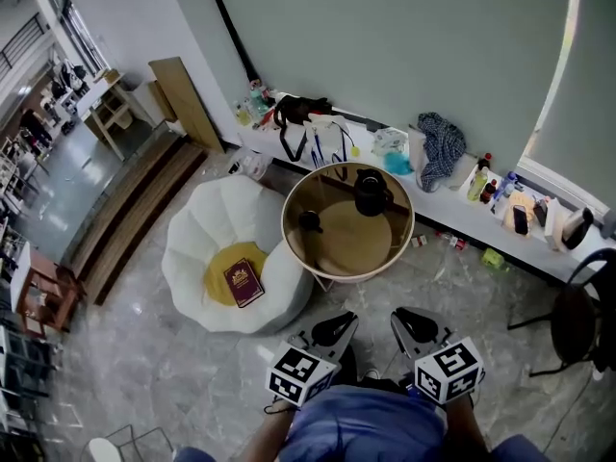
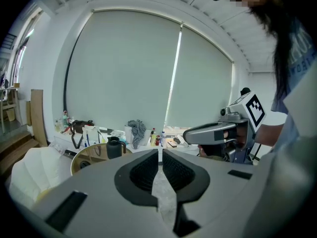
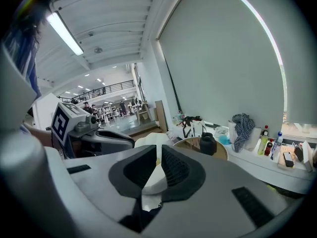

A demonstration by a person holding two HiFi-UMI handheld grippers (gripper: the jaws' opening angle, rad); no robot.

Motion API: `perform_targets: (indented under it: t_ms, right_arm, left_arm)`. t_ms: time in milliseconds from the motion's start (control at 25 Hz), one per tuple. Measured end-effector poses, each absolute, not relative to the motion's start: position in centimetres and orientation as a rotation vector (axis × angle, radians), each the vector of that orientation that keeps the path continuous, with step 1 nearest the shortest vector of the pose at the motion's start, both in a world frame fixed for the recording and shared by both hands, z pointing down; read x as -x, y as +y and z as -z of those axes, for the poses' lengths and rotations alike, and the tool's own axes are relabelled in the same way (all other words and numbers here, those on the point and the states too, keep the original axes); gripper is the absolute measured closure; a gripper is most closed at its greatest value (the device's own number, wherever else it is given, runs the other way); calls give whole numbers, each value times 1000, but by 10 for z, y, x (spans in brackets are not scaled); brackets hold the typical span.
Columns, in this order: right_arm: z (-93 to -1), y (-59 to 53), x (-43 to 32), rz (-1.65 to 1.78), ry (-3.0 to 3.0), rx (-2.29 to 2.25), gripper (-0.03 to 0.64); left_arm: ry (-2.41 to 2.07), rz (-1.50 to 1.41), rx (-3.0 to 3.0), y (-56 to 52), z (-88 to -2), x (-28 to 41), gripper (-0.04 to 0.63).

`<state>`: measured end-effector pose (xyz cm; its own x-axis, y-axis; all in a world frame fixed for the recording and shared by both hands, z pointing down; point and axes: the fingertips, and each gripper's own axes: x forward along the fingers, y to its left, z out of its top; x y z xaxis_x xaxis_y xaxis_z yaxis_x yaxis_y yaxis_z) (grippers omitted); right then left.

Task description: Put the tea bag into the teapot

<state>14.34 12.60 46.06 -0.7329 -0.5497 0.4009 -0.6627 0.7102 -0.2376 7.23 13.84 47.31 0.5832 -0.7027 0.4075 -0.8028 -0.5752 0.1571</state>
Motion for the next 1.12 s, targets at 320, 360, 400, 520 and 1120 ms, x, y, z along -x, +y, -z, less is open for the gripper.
perform_targets:
  t_ms: [320,360,400,520,1120]
  right_arm:
    - [-458,130,-140,-494,-2634,-924,575]
    - [-457,131,-141,-493,-2634,-926,575]
    - [-457,132,-141,-491,-2632,-928,575]
    - [-457,135,-142,-487,-2630,-929,575]
    - [-449,134,-154,-453,-2626,-1017,575]
  left_arm:
    - [-1258,-426,-2487,145,-473,-70,563]
    - [-1256,-425,-2490,145,-472,-71,563]
    - [-1255,-425,-2492,146,-472,-72,563]
    - [-1256,-425,-2492,149,-472,-72,563]
    - [-1280,-411,-2511,156,-465,-66,564]
